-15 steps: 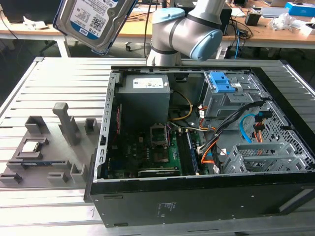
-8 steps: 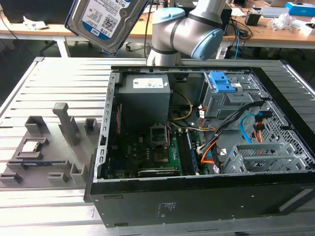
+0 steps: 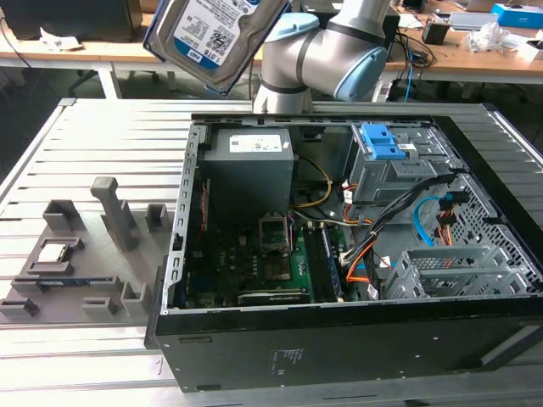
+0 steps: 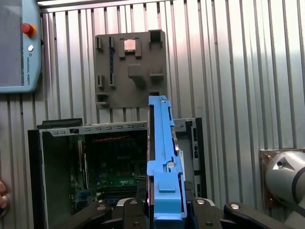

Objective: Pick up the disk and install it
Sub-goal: 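Pick up the disk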

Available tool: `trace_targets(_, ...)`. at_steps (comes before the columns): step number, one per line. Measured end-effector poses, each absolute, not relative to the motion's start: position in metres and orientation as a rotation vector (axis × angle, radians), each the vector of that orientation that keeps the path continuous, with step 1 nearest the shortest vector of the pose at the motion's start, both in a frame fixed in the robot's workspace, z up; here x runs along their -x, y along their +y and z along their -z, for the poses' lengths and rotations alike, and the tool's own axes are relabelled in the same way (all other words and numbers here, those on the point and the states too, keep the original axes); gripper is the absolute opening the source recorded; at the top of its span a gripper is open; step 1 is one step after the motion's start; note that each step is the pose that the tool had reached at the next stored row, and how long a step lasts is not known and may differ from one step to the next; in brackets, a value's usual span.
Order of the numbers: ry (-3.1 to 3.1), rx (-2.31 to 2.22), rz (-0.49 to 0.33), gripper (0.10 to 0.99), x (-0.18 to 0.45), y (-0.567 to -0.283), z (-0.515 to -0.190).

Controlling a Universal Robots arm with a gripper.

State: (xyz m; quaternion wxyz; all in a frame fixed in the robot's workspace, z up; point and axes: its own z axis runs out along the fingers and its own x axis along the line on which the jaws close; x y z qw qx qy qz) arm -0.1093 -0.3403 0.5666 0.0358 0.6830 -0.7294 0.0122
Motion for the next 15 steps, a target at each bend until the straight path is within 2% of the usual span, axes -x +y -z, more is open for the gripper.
trace_targets(15,-2.24,-2.098,-0.037,0.369,0.049,-0.34,-0.567)
